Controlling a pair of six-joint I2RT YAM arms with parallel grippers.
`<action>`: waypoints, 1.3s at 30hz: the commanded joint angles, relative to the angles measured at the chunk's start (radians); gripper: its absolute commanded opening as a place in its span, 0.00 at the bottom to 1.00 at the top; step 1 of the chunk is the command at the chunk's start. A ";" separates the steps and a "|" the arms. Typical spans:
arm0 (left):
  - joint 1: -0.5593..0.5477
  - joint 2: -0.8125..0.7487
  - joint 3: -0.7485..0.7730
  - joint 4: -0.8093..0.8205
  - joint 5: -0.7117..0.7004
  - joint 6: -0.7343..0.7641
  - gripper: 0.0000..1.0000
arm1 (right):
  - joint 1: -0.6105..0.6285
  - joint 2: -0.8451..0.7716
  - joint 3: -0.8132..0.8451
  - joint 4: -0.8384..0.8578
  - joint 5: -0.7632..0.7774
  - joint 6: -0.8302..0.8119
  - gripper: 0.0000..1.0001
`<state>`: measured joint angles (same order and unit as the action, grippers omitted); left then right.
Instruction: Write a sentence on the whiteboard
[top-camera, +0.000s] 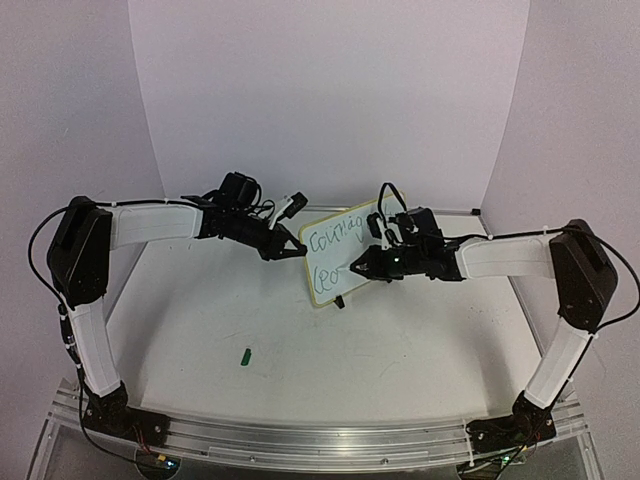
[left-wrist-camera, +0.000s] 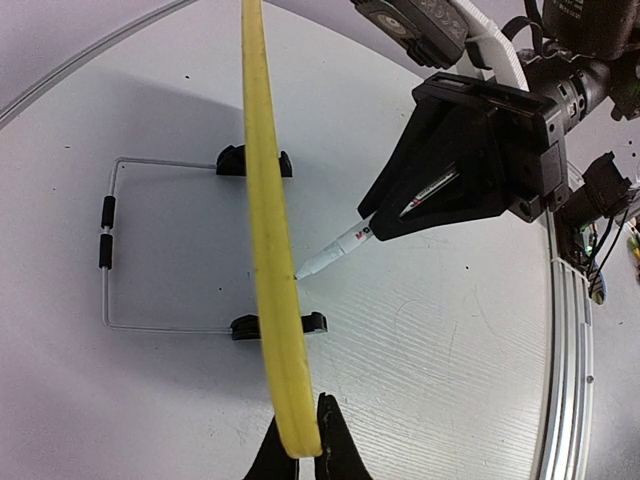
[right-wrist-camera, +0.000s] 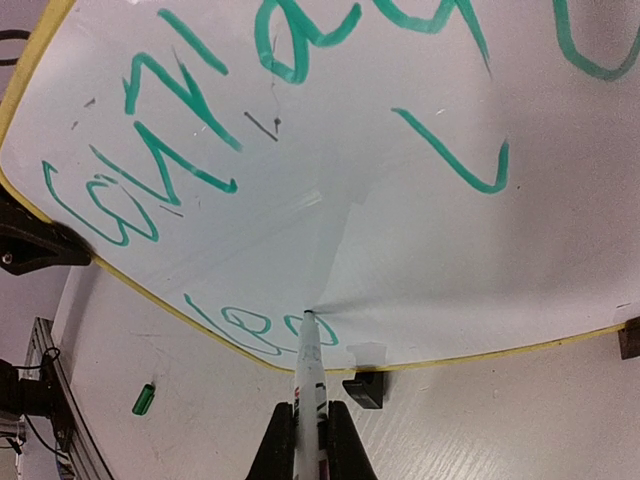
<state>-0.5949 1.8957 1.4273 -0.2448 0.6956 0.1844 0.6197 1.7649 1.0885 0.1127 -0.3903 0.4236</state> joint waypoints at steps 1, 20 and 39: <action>-0.017 0.006 0.023 -0.065 0.025 0.006 0.00 | -0.005 0.000 0.014 0.028 0.008 0.004 0.00; -0.017 0.005 0.022 -0.065 0.024 0.007 0.00 | -0.004 0.054 0.009 -0.009 0.051 -0.011 0.00; -0.017 0.001 0.022 -0.066 0.022 0.009 0.00 | -0.016 -0.063 -0.038 -0.025 0.108 -0.004 0.00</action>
<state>-0.5949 1.8957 1.4273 -0.2451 0.6956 0.1848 0.6147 1.7606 1.0535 0.0657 -0.3123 0.4208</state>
